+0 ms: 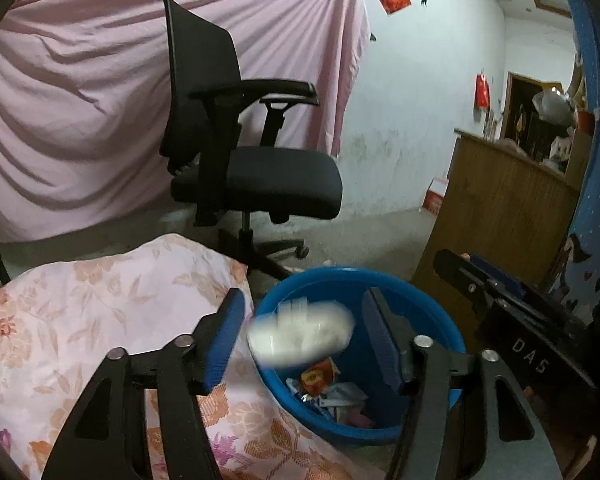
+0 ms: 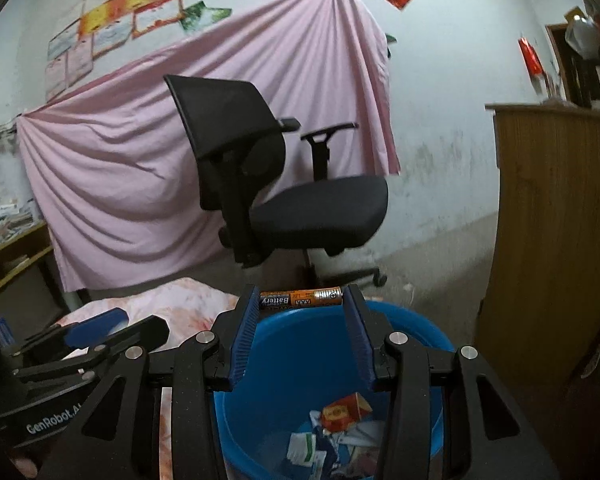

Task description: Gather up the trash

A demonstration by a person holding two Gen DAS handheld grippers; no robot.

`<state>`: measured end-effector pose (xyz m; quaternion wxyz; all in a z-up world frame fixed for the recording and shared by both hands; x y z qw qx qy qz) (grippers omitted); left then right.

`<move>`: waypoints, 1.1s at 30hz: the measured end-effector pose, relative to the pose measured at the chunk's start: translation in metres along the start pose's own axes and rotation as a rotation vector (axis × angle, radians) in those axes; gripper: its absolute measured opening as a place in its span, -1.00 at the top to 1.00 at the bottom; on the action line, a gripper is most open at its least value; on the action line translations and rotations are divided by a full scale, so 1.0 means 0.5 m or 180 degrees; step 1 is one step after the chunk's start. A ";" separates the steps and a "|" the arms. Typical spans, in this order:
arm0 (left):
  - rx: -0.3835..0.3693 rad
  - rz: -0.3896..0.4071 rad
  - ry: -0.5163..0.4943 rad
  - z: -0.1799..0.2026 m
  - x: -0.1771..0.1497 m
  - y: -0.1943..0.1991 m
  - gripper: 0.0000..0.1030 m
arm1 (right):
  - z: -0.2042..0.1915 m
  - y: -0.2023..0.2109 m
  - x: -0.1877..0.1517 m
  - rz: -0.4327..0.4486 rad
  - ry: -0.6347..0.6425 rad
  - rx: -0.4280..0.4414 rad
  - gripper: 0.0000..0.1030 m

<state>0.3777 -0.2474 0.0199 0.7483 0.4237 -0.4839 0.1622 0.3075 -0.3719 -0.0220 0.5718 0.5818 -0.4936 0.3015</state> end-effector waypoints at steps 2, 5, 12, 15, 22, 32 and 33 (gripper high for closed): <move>0.0000 -0.0003 -0.0001 0.000 -0.016 0.008 -0.22 | 0.005 -0.001 -0.003 -0.0026 -0.0024 -0.0020 0.12; 0.0013 0.0004 0.0018 -0.004 -0.029 0.021 -0.24 | 0.006 0.001 0.001 -0.0005 -0.0037 -0.0030 0.09; 0.0072 0.0032 0.0102 -0.017 -0.031 0.037 -0.24 | 0.007 0.003 0.007 0.0034 -0.0035 -0.0022 0.09; 0.0106 0.0061 0.0163 -0.028 -0.028 0.054 -0.24 | 0.005 0.005 0.011 0.0046 -0.0040 -0.0016 0.09; 0.0261 0.0303 0.0359 -0.059 -0.027 0.150 -0.39 | -0.021 0.060 0.011 0.0103 -0.0074 0.0083 0.00; 0.0553 0.0752 0.0599 -0.084 -0.095 0.365 -0.85 | -0.101 0.219 -0.050 0.0251 0.0242 0.0276 -0.58; 0.0586 0.0780 0.0617 -0.085 -0.104 0.387 -0.86 | -0.104 0.237 -0.059 0.0265 0.0255 0.0288 -0.61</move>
Point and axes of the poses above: each gripper's, at about its wrist camera, not at the fingertips, and y roughly against the way its jaws point, z to its right, x to its top, the point moved 5 cm from there along -y, roughly the way its jaws point, and after that the axes turned 8 degrees about -x, right-handed, at the moved point
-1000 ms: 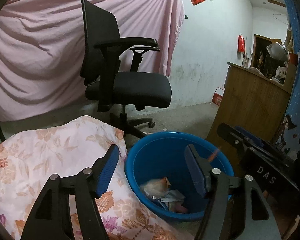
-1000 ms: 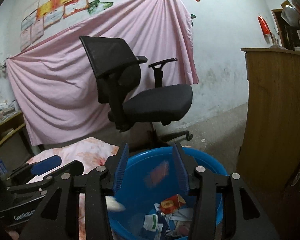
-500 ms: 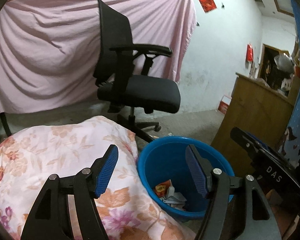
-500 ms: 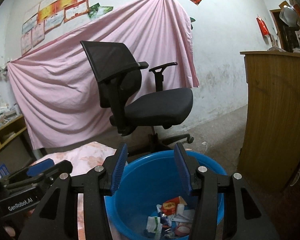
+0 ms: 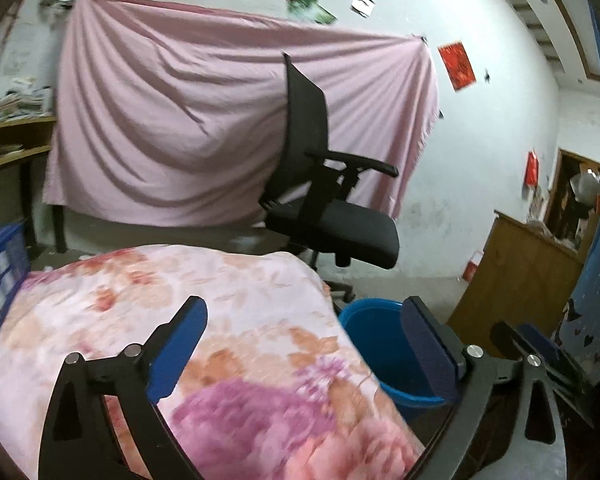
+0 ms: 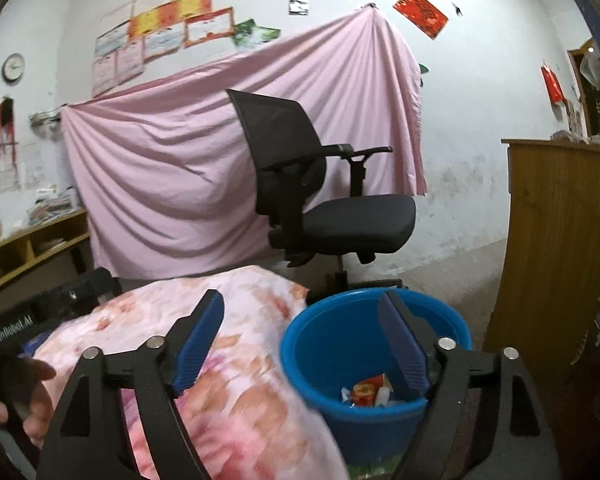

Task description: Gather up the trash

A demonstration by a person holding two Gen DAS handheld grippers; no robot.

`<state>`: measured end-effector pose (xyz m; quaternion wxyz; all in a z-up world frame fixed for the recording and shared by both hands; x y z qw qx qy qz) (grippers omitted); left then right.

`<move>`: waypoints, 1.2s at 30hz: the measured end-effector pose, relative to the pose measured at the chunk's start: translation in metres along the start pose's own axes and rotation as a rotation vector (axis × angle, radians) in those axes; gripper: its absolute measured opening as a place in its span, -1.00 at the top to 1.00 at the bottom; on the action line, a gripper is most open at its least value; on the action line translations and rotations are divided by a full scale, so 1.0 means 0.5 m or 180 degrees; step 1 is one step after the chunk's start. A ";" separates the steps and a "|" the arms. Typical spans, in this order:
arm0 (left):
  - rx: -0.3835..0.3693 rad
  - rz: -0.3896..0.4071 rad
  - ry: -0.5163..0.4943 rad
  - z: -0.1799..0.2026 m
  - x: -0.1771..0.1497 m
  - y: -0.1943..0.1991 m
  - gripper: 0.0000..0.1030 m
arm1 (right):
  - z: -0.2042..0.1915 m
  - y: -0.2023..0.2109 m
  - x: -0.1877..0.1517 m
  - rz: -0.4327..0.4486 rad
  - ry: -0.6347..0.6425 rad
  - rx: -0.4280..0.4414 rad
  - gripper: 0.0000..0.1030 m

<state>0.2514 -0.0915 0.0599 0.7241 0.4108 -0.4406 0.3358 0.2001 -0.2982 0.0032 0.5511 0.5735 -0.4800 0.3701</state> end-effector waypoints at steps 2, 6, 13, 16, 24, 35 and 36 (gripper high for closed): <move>0.0067 0.0060 0.0007 -0.008 -0.006 0.042 -0.90 | -0.009 0.032 -0.012 0.0032 -0.0002 0.0030 -0.83; 0.0188 0.0176 -0.0045 -0.016 -0.027 0.128 -0.96 | -0.025 0.096 -0.028 0.0161 -0.0003 0.0079 -1.00; 0.0341 0.0266 -0.0206 -0.008 -0.071 0.252 -0.96 | -0.056 0.196 -0.052 0.0390 0.0068 0.0083 -1.00; 0.0386 0.0298 -0.0316 -0.002 -0.093 0.288 -0.96 | -0.062 0.228 -0.064 0.0444 0.0089 0.0109 -1.00; 0.0431 0.0338 -0.0360 -0.011 -0.137 0.330 -0.96 | -0.076 0.269 -0.089 0.0481 0.0110 0.0099 -1.00; 0.0458 0.0344 -0.0348 -0.018 -0.142 0.333 -0.96 | -0.080 0.282 -0.103 0.0523 0.0125 0.0097 -1.00; 0.0463 0.0342 -0.0349 -0.020 -0.142 0.332 -0.96 | -0.080 0.282 -0.104 0.0524 0.0126 0.0099 -1.00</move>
Point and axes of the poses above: each gripper's, at about its wrist camera, not at the fingertips, and y roughly against the way its jaws point, z to its right, x to its top, the point moved 5 cm from there along -y, roughly the way its jaws point, and after that the axes turned 8 degrees about -x, right-handed, at the moved point
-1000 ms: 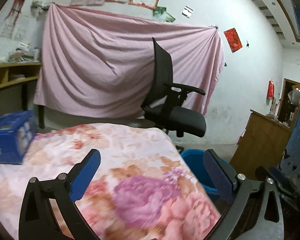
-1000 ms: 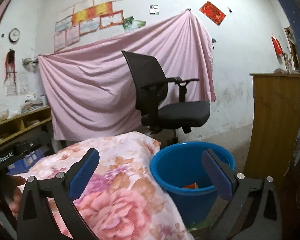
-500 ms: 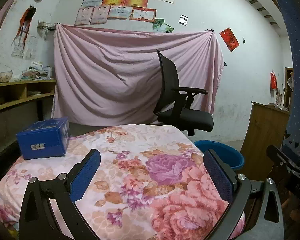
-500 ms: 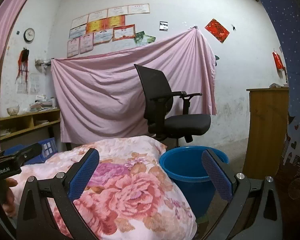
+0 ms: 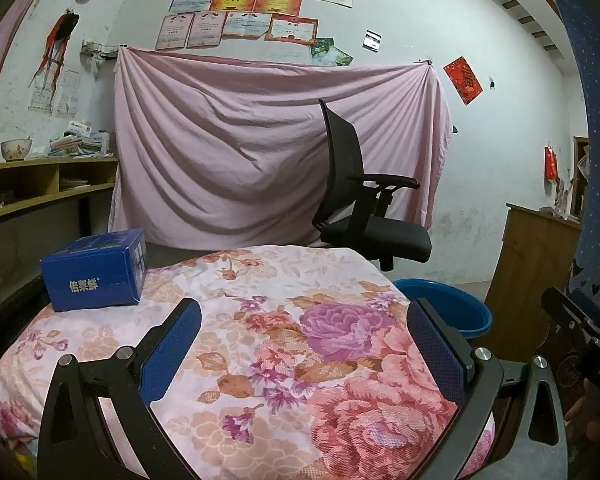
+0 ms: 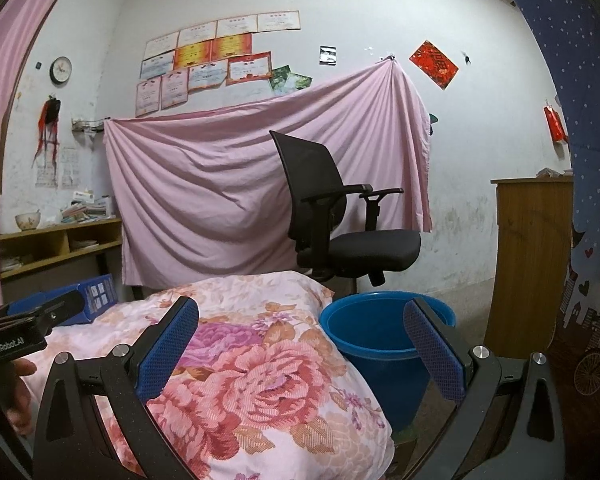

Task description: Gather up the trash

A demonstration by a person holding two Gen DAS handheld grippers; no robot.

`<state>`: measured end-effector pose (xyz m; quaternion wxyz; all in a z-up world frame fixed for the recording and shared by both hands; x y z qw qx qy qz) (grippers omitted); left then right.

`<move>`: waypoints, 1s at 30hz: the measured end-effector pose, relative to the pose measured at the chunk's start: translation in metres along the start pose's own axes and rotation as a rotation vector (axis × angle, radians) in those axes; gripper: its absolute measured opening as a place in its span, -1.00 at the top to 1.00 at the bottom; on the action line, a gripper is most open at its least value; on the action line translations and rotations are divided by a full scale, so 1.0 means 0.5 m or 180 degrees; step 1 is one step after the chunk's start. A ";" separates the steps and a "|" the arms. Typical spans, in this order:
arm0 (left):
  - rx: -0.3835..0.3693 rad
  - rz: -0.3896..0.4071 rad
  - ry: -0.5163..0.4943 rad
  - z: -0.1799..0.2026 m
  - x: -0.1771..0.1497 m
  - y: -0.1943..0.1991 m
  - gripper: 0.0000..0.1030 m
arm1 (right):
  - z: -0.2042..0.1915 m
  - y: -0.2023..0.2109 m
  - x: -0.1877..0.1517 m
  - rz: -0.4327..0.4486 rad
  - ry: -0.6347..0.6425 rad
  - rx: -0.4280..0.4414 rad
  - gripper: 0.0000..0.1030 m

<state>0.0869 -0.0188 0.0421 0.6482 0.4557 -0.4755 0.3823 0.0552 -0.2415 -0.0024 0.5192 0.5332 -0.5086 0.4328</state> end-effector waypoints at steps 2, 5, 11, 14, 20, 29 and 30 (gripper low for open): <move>0.0008 -0.0001 0.0003 -0.002 -0.001 -0.001 -0.96 | -0.001 0.000 0.000 -0.0002 -0.0002 0.0004 -1.00; 0.0020 0.0003 0.0007 -0.004 -0.001 0.000 -0.96 | -0.001 0.001 -0.002 -0.0004 -0.0002 0.0007 -1.00; 0.0032 -0.0008 -0.0002 -0.007 -0.006 -0.003 -0.96 | -0.002 0.001 -0.004 -0.0019 -0.0007 0.0014 -1.00; 0.0038 -0.0013 -0.0007 -0.009 -0.007 -0.002 -0.96 | -0.002 0.000 -0.006 -0.0030 -0.0014 0.0021 -1.00; 0.0045 -0.0018 0.0001 -0.010 -0.010 -0.005 -0.96 | -0.004 0.003 -0.008 -0.0033 -0.0013 0.0022 -1.00; 0.0039 -0.0034 -0.0001 -0.011 -0.014 -0.006 -0.96 | -0.008 0.003 -0.013 -0.0051 -0.0010 0.0036 -1.00; 0.0025 -0.0040 0.0000 -0.010 -0.016 -0.007 -0.96 | -0.008 0.002 -0.013 -0.0051 -0.0011 0.0037 -1.00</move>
Point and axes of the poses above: each gripper's, at about its wrist camera, not at the fingertips, and y roughly against the way its jaws point, z to its right, x to its top, the point moved 5 cm from there along -y, roughly the way its jaws point, and after that the axes turned 8 degrees about -x, right-handed, at the moved point
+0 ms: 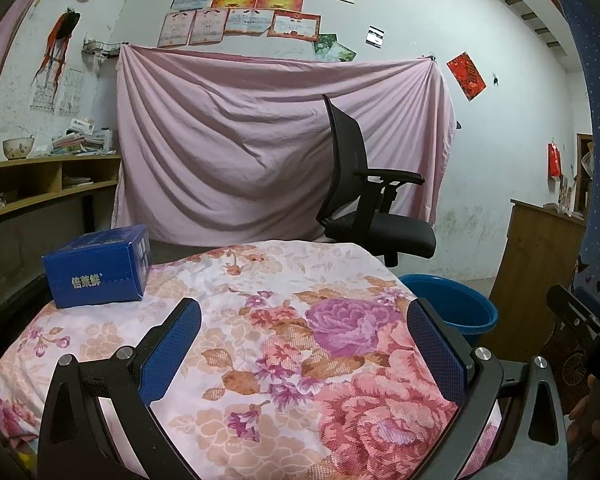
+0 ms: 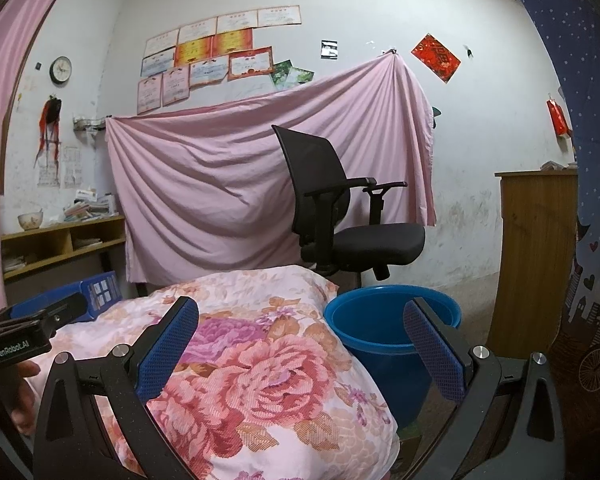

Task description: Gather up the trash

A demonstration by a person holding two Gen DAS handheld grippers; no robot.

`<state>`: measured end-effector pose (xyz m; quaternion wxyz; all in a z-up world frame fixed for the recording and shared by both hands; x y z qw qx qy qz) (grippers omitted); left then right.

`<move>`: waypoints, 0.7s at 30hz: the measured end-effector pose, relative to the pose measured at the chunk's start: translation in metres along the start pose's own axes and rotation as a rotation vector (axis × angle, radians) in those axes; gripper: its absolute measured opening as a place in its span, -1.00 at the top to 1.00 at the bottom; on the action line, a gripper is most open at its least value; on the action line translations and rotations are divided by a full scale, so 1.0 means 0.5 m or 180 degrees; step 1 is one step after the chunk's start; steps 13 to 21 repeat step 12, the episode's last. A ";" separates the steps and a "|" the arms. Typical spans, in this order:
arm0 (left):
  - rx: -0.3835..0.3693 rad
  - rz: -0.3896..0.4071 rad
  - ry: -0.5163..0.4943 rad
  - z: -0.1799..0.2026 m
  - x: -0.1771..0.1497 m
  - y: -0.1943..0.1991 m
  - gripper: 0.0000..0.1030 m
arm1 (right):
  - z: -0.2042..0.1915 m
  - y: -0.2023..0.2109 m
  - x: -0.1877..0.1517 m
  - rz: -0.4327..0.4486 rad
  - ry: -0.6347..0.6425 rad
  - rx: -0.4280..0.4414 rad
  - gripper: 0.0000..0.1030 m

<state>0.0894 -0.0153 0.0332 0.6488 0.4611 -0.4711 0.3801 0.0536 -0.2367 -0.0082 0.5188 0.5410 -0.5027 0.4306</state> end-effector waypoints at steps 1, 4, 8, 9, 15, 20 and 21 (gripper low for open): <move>-0.0006 -0.0006 -0.0013 0.001 -0.001 0.000 -0.96 | 0.000 0.000 0.000 -0.0001 0.0000 -0.0002 -1.00; 0.0097 -0.0032 -0.0128 0.006 -0.003 -0.003 -0.96 | 0.000 -0.002 -0.001 -0.0013 -0.0002 0.0003 -1.00; 0.0188 -0.0046 -0.0212 0.006 -0.008 -0.009 -0.96 | 0.000 -0.003 -0.002 -0.0019 -0.0006 0.0002 -1.00; 0.0193 -0.0055 -0.0215 0.005 -0.010 -0.011 -0.96 | 0.000 -0.003 -0.003 -0.0023 -0.0006 0.0002 -1.00; 0.0204 -0.0067 -0.0220 0.002 -0.015 -0.017 -0.96 | -0.001 -0.005 -0.004 -0.0037 -0.0005 0.0008 -1.00; 0.0204 -0.0067 -0.0220 0.002 -0.015 -0.017 -0.96 | -0.001 -0.005 -0.004 -0.0037 -0.0005 0.0008 -1.00; 0.0204 -0.0067 -0.0220 0.002 -0.015 -0.017 -0.96 | -0.001 -0.005 -0.004 -0.0037 -0.0005 0.0008 -1.00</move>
Point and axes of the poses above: each gripper's, at about its wrist camera, not at the fingertips, and y roughly against the way its jaws point, z to its right, x to its top, the point moved 5 cm from there along -y, roughly the way its jaws point, and after that the axes turned 8 degrees about -x, right-handed, at the moved point
